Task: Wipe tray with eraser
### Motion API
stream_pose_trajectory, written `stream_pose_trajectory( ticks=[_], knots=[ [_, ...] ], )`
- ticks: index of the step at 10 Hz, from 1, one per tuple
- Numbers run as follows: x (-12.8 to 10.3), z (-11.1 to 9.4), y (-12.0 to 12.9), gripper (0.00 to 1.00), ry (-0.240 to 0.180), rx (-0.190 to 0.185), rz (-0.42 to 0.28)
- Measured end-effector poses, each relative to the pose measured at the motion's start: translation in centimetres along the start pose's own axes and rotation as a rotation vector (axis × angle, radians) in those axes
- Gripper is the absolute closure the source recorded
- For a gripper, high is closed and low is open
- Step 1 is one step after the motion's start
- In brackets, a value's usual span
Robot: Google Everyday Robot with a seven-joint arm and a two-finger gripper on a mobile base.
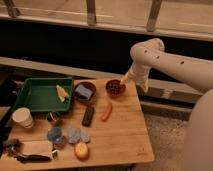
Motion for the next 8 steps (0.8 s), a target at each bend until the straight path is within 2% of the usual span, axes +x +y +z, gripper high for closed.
stream_pose_trajectory(
  ticks=[2,3,6,8],
  knots=[
    [0.3,-0.2,0.1,0.2,-0.001,0.012,-0.035],
    [1.0,-0.2,1.5,0.2,0.004,0.013,-0.083],
    [3.4,0.7,7.2,0.2,0.028,0.016,-0.204],
    [6.4,2.3,12.1,0.2,0.073,0.0,-0.279]
  ],
)
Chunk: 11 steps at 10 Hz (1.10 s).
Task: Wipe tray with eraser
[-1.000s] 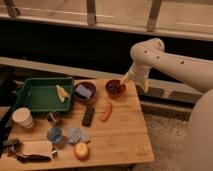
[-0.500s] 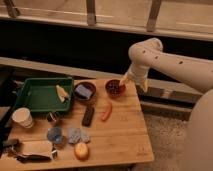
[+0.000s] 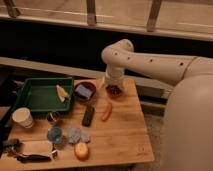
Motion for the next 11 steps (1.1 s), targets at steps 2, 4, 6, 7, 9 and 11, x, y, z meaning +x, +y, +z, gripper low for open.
stream_pose_trajectory(
  ticks=[2,4,6,7,9,11],
  knots=[
    [1.0,1.7,3.6,0.2,0.039,-0.029,-0.022],
    [1.2,2.0,4.6,0.2,0.046,-0.039,-0.027],
    [1.2,2.0,4.7,0.2,0.046,-0.036,-0.029],
    [1.2,2.0,4.7,0.2,0.046,-0.037,-0.029],
    [1.2,2.0,4.4,0.2,0.045,-0.034,-0.023],
    [1.2,2.9,5.4,0.2,0.075,-0.057,-0.034]
  ],
)
